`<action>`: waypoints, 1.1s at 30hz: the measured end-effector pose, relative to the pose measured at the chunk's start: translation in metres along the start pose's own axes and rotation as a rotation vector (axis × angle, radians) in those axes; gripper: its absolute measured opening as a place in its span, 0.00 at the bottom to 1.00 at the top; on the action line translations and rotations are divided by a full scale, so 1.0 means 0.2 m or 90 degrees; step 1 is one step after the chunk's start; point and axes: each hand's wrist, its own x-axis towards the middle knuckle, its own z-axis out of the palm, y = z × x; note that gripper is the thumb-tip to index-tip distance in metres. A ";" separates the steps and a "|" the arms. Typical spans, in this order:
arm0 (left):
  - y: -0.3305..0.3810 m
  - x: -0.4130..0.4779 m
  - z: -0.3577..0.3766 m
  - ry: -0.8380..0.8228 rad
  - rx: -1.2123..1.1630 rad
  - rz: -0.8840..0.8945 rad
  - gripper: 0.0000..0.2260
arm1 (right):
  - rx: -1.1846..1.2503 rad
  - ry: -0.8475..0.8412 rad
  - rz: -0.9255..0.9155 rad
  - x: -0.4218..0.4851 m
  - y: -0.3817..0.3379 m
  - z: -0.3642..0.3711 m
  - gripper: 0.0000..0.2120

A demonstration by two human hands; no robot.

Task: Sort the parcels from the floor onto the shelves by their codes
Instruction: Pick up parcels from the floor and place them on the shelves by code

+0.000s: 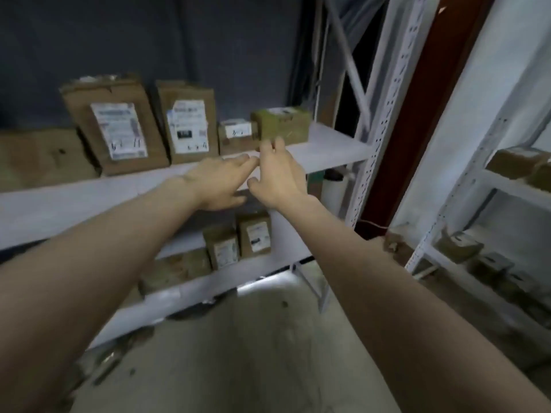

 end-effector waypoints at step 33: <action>0.90 -3.36 2.05 -0.539 -0.229 -0.771 0.30 | 0.064 -0.706 -0.170 -2.62 -0.82 2.26 0.27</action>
